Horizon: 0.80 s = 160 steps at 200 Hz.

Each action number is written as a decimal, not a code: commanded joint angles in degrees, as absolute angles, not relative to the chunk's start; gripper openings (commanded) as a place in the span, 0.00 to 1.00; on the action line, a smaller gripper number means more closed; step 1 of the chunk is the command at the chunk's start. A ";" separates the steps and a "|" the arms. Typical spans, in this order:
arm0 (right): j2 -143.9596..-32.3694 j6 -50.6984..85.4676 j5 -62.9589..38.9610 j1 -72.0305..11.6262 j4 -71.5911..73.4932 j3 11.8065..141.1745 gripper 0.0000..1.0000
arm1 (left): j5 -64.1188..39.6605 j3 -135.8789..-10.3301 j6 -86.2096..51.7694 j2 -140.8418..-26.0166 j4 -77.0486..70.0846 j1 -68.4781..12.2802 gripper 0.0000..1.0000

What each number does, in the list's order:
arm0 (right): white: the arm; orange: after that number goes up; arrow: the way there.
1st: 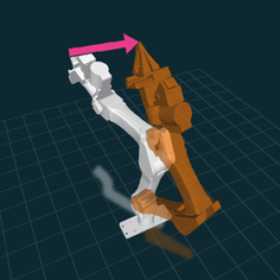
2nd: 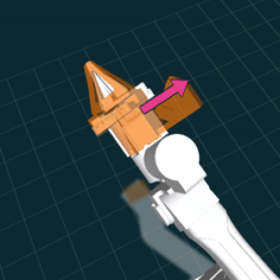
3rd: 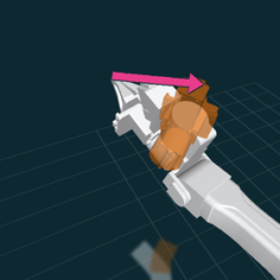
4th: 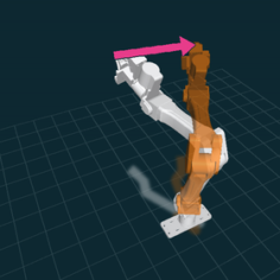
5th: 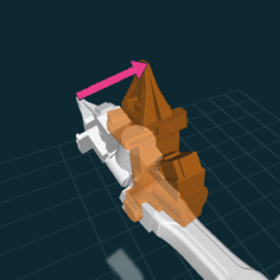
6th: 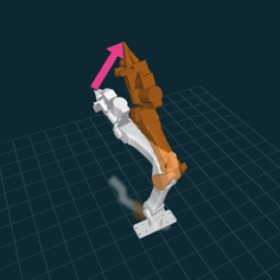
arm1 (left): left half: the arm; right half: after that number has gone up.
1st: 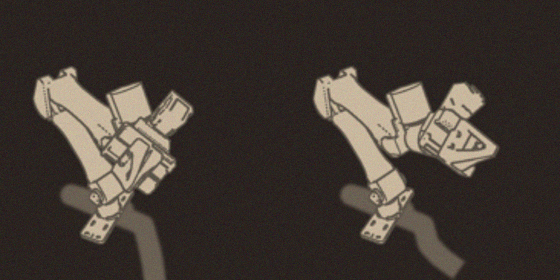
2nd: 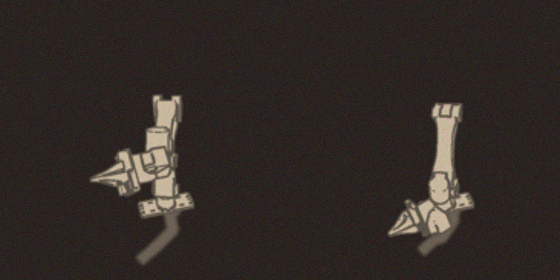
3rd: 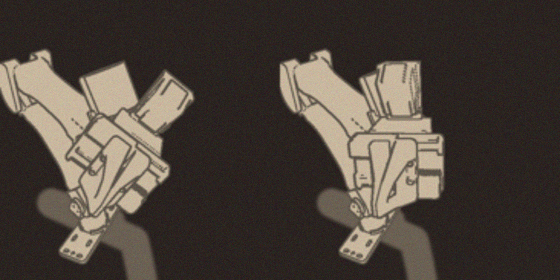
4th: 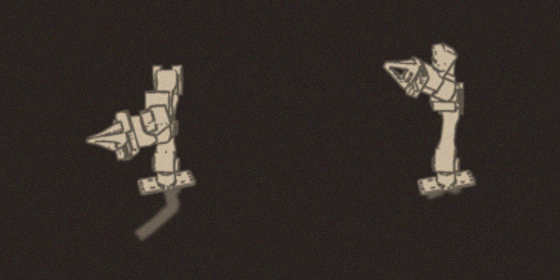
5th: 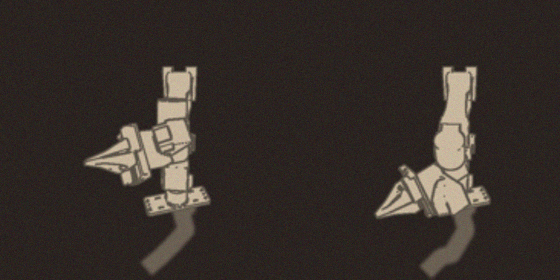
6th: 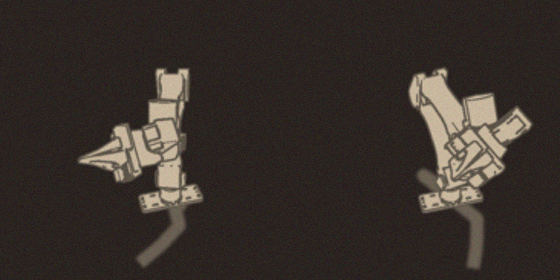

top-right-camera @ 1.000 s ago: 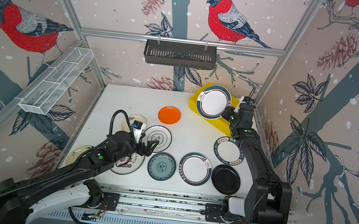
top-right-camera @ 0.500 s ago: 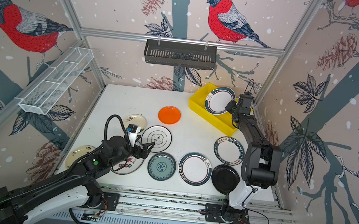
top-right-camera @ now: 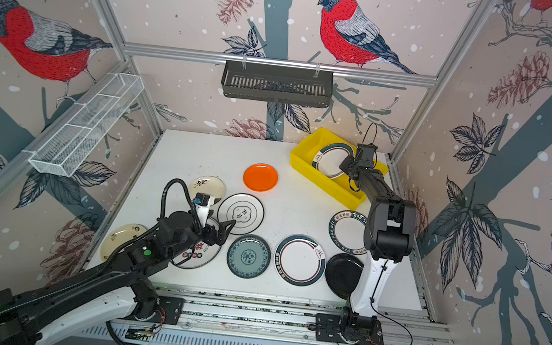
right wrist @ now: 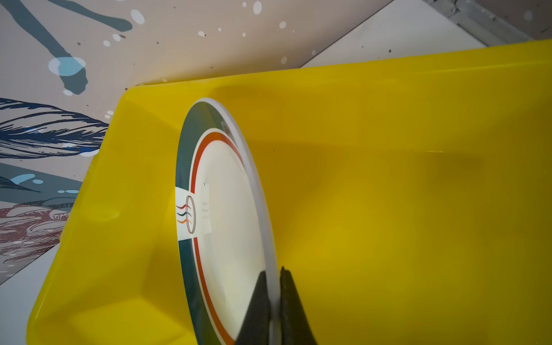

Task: Place the plates into the plastic bin on the countertop
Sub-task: Place the plate in the plastic bin.

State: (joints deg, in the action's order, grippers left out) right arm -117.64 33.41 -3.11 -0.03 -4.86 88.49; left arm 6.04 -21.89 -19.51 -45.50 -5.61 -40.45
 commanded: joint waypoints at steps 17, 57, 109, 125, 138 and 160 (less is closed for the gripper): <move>-122.55 35.29 -3.95 -0.88 -6.65 95.21 0.14 | 7.12 -21.58 -19.95 -45.44 -5.77 -40.43 0.98; -125.34 37.96 -6.83 -0.62 -7.21 97.01 0.25 | 7.43 -21.63 -20.65 -45.72 -5.47 -40.43 0.98; -117.31 36.66 -4.65 -1.90 -4.17 89.80 0.55 | 7.41 -21.97 -21.27 -46.87 -4.87 -40.43 0.98; -111.54 34.73 -2.18 -2.78 -3.39 85.91 0.58 | 7.51 -21.87 -21.28 -48.09 -5.73 -40.43 0.98; -106.72 33.71 -0.93 -3.16 -3.11 82.54 0.58 | 7.78 -22.44 -21.73 -49.63 -5.79 -40.43 0.98; -98.60 33.99 -0.60 -3.16 -2.09 75.36 0.58 | 6.77 -23.46 -22.11 -52.52 -6.58 -40.43 0.98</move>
